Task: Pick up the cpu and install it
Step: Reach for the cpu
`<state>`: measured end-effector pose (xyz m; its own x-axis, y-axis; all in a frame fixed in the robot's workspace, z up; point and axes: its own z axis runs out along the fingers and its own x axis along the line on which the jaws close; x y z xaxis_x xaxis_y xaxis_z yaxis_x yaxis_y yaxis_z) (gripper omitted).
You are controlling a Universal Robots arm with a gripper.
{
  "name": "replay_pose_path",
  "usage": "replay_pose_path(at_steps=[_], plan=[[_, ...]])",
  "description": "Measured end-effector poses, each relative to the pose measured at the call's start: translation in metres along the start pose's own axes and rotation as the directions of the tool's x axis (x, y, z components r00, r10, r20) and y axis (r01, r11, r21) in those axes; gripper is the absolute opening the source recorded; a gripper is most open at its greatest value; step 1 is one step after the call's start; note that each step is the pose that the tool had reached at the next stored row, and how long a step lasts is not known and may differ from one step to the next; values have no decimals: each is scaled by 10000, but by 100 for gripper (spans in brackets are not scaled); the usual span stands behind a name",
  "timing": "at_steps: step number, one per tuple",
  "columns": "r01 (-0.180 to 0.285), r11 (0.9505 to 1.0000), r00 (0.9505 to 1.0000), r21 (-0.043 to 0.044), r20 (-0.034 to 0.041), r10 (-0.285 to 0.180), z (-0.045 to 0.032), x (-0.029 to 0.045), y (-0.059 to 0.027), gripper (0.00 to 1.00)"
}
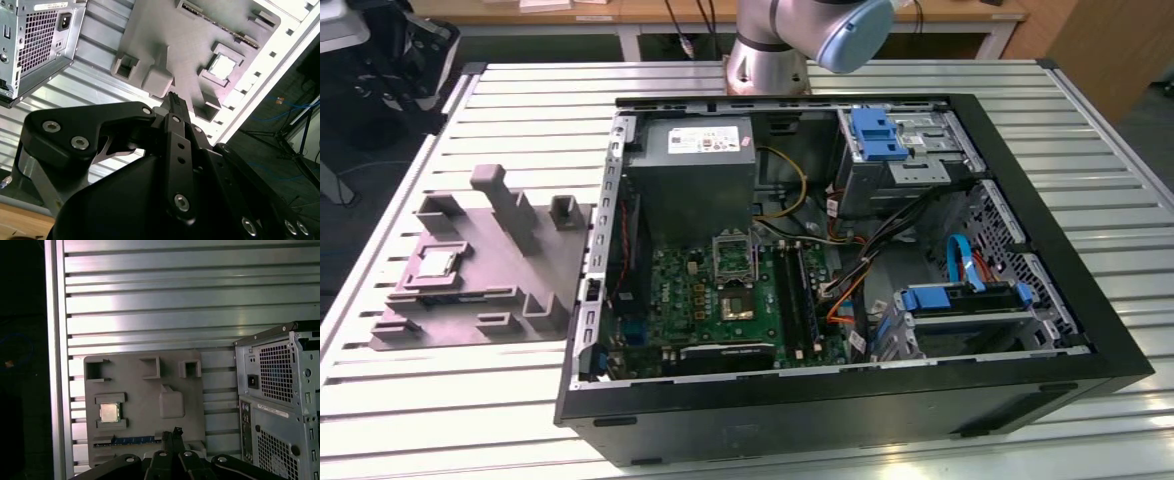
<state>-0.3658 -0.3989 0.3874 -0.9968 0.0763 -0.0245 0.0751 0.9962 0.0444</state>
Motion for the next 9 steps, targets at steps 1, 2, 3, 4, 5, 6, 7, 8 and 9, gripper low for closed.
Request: replay_pose_path(at_steps=[1,2,3,4,5,6,7,8,9], plan=[[0,10000,10000,0,0,0,0,6,0,11],[0,10000,10000,1,-1,0,-1,25,-2,11],[0,10000,10000,1,0,0,-1,42,-3,11],[0,10000,10000,0,0,0,-1,55,-5,11],[0,10000,10000,1,-1,0,-2,68,-5,11],[0,10000,10000,1,0,0,-2,80,-6,11],[0,10000,10000,0,0,0,-2,91,-7,11],[0,10000,10000,0,0,0,-2,103,-8,11],[0,10000,10000,0,0,0,-3,116,-9,11]])
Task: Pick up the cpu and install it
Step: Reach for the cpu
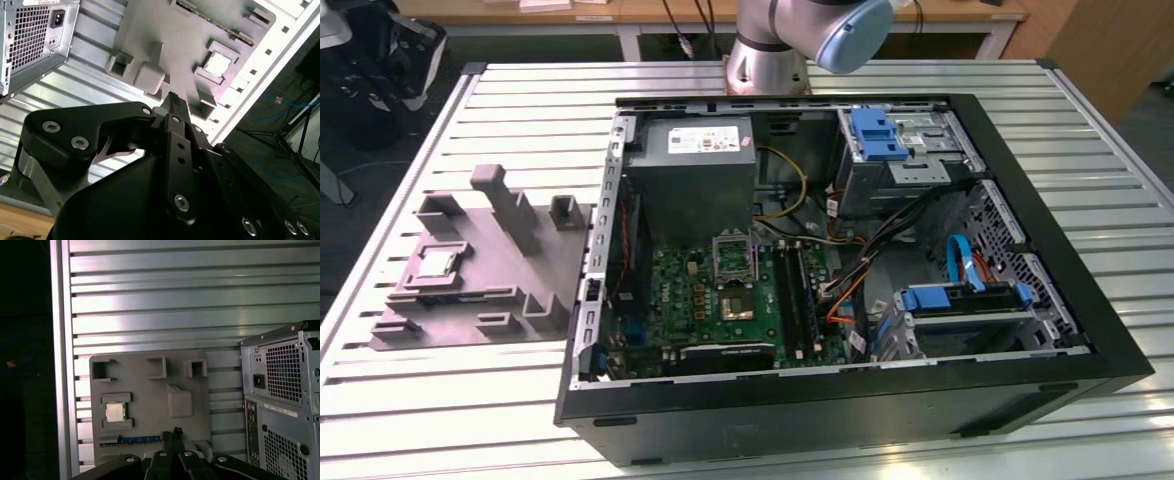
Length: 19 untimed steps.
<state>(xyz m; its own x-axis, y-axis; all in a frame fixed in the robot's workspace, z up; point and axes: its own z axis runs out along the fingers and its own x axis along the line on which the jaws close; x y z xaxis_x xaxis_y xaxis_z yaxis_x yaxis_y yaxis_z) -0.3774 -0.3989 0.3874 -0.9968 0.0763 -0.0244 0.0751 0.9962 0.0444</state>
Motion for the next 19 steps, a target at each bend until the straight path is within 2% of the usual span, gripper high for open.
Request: replay_pose_path(at_steps=[15,19], plan=[[0,10000,10000,0,0,0,-1,30,-2,11],[0,10000,10000,0,0,0,-2,77,-6,11]])
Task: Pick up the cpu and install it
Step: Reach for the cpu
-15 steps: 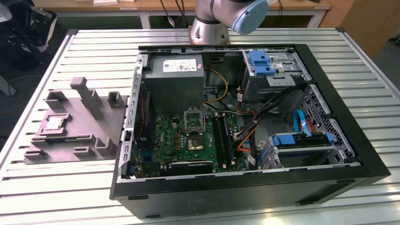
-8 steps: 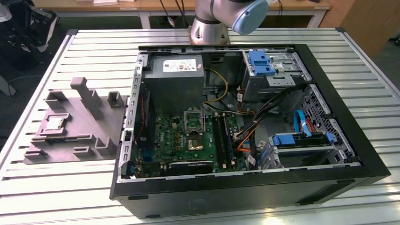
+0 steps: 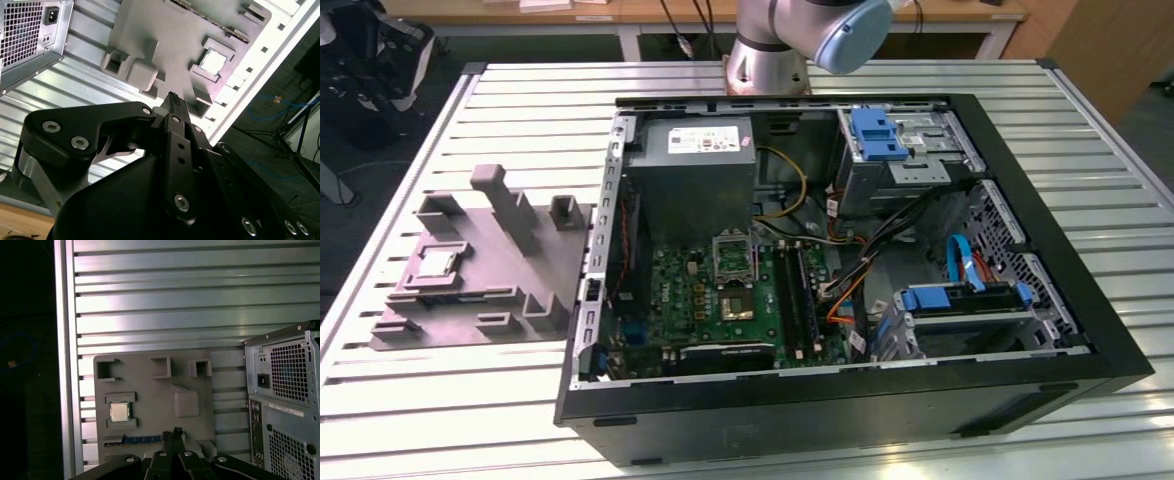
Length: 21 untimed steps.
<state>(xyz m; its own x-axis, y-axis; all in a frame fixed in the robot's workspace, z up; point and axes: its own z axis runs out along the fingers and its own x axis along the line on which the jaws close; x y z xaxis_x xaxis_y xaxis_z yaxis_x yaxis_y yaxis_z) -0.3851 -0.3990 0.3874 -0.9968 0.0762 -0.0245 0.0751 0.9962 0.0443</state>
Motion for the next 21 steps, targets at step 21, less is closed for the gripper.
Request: replay_pose_path(at_steps=[21], plan=[[0,10000,10000,-1,0,0,0,318,-24,11]])
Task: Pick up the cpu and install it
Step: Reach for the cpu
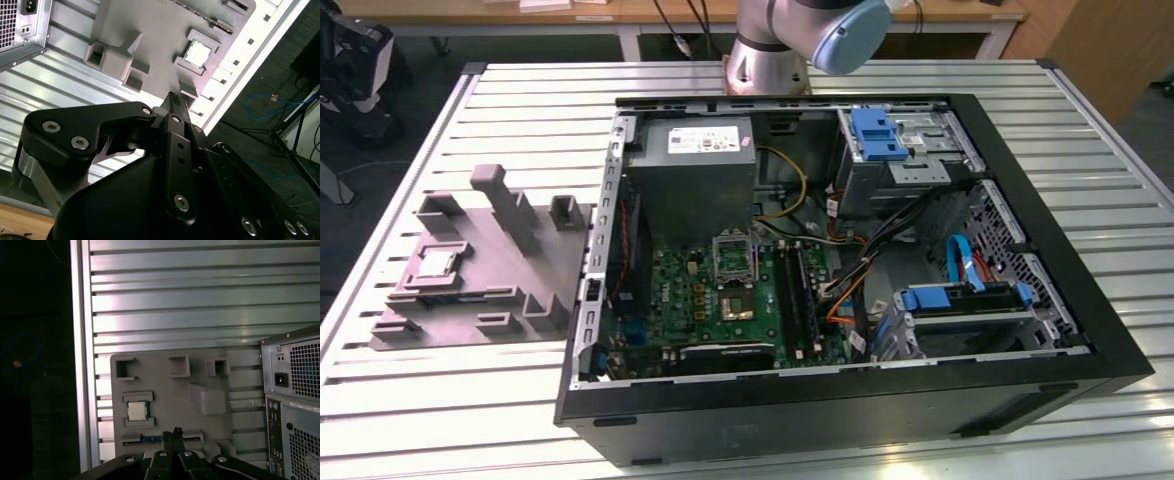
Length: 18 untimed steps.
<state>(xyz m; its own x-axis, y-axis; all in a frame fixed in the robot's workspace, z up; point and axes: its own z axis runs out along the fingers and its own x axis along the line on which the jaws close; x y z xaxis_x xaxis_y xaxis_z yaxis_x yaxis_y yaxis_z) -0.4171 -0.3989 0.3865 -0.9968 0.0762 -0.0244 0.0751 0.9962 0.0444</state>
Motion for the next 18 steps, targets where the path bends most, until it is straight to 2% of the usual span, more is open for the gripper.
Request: replay_pose_path(at_steps=[18], plan=[[0,10000,10000,-1,1,0,2,282,-22,11]])
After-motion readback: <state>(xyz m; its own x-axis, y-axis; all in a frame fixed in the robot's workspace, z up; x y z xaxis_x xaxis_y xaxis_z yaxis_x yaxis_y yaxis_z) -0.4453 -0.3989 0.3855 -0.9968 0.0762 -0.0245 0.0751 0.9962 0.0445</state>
